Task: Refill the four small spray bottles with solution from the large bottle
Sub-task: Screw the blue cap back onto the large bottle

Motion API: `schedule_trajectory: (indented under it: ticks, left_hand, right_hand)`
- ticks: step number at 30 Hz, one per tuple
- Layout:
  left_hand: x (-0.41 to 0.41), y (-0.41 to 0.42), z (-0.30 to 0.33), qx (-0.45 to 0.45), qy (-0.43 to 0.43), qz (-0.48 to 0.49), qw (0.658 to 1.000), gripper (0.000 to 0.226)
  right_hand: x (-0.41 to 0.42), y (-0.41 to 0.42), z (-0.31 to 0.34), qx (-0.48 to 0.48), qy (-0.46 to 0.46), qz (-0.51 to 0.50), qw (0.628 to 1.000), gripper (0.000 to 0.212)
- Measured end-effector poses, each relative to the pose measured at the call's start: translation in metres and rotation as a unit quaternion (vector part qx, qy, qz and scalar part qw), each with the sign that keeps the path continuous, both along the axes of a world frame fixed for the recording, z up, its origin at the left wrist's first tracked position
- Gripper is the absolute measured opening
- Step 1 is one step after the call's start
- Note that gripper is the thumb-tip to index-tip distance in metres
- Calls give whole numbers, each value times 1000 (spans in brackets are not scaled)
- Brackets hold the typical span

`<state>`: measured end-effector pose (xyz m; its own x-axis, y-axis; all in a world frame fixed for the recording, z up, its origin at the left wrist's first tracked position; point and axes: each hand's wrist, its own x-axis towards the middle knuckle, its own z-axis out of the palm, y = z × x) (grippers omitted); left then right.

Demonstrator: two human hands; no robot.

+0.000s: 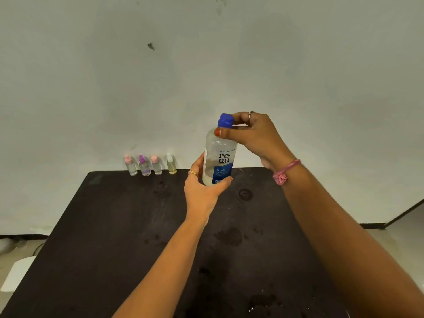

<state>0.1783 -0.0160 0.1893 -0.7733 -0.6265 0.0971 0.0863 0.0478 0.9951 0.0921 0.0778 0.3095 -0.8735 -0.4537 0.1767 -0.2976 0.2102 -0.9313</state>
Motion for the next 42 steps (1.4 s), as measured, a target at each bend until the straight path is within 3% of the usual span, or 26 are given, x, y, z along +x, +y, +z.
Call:
schedule_trajectory:
  ticks: [8, 17, 23, 28, 30, 34, 36, 39, 42]
  left_hand:
    - [-16, 13, -14, 8, -5, 1, 1000, 82]
    - [-34, 28, -25, 13, 7, -27, 1000, 81]
    - [-51, 41, -40, 15, -9, -73, 997, 81]
    - [-68, 38, -52, -16, -40, -167, 985, 85]
    - [-75, 34, -54, -9, -64, -202, 977, 72]
    - [-94, 34, -56, 116, -89, -203, 968, 37]
    - [-106, 33, -64, 116, -116, -192, 968, 30]
    - [-122, 34, -79, 70, -155, -196, 966, 51]
    - [-133, 36, -90, 51, -165, -210, 962, 52]
  right_hand:
    - [-7, -1, -23, -69, -72, -70, 993, 37]
    - [-20, 49, -77, -52, -163, 34, 985, 79]
    - [-35, 73, -113, -8, -179, 21, 984, 66]
    - [-58, 88, -126, -9, -164, 10, 986, 63]
    - [-67, 92, -133, -9, -159, 11, 987, 60]
    - [-87, 94, -151, 1, -164, 18, 986, 58]
    - [-98, 95, -163, 8, -170, 13, 985, 59]
    - [-112, 96, -185, 8, -186, -1, 983, 62]
    - [-124, 96, -203, 20, -191, -8, 981, 66]
